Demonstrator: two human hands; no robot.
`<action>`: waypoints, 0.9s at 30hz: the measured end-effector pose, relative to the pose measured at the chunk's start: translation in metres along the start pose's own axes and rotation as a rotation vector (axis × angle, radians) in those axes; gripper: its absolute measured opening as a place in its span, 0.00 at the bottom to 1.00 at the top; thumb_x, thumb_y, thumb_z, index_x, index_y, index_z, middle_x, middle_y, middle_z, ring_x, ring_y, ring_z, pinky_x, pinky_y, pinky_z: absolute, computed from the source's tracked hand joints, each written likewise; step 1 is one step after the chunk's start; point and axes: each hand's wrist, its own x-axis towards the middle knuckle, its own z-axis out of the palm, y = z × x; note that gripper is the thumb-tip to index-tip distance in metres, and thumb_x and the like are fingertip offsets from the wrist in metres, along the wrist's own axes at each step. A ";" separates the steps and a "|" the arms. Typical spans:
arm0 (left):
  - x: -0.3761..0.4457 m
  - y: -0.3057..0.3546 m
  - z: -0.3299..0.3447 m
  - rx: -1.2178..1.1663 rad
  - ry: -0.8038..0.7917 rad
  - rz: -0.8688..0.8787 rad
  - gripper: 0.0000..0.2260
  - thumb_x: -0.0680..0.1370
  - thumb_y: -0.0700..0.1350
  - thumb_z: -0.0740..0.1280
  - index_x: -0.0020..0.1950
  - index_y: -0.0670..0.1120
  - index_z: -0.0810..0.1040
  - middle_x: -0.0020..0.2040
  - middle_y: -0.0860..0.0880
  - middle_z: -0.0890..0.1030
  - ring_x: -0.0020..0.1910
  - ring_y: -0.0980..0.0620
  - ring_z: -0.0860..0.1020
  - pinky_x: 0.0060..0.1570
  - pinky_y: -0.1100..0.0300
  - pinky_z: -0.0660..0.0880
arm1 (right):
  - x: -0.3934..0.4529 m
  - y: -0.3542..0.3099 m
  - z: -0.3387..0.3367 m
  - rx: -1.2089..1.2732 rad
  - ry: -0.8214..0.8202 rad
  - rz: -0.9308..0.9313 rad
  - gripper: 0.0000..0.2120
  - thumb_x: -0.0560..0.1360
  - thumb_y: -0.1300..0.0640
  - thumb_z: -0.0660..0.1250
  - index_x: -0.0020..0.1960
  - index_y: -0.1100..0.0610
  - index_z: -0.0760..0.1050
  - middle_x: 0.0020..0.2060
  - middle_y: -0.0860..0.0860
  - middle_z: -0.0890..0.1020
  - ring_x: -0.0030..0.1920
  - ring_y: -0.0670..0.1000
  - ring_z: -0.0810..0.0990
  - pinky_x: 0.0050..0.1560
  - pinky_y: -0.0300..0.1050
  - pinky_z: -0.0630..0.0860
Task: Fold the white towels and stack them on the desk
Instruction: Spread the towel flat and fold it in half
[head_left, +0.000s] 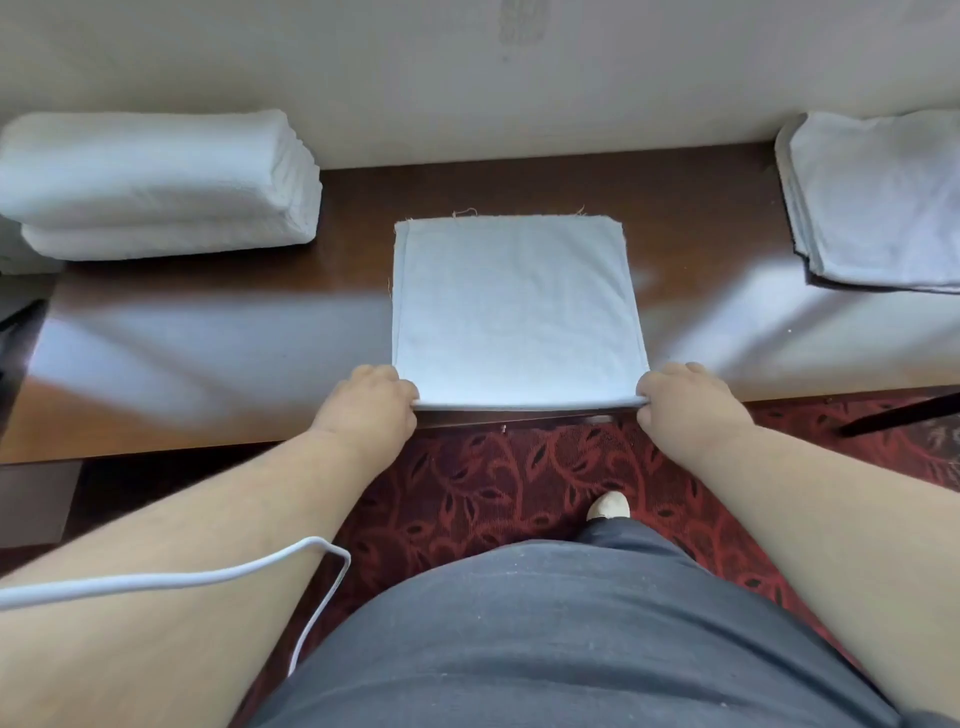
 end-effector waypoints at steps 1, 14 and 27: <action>0.000 -0.004 -0.008 -0.026 0.032 -0.015 0.05 0.77 0.45 0.59 0.43 0.50 0.74 0.45 0.49 0.70 0.51 0.45 0.71 0.49 0.51 0.72 | 0.001 0.001 -0.006 0.062 0.031 0.018 0.03 0.72 0.56 0.62 0.43 0.53 0.74 0.43 0.52 0.72 0.52 0.59 0.71 0.51 0.51 0.71; 0.067 -0.027 -0.058 -0.835 0.241 -0.409 0.08 0.81 0.56 0.60 0.54 0.54 0.73 0.43 0.57 0.75 0.40 0.58 0.71 0.44 0.57 0.67 | 0.073 0.012 -0.049 0.863 0.280 0.340 0.11 0.79 0.47 0.59 0.57 0.51 0.73 0.46 0.49 0.78 0.48 0.54 0.75 0.47 0.44 0.67; 0.176 -0.026 -0.066 -0.996 0.391 -0.580 0.06 0.81 0.53 0.57 0.56 0.57 0.69 0.45 0.58 0.75 0.42 0.60 0.72 0.41 0.59 0.66 | 0.190 0.012 -0.066 1.006 0.302 0.315 0.12 0.79 0.54 0.56 0.61 0.47 0.69 0.45 0.43 0.77 0.43 0.45 0.77 0.43 0.42 0.70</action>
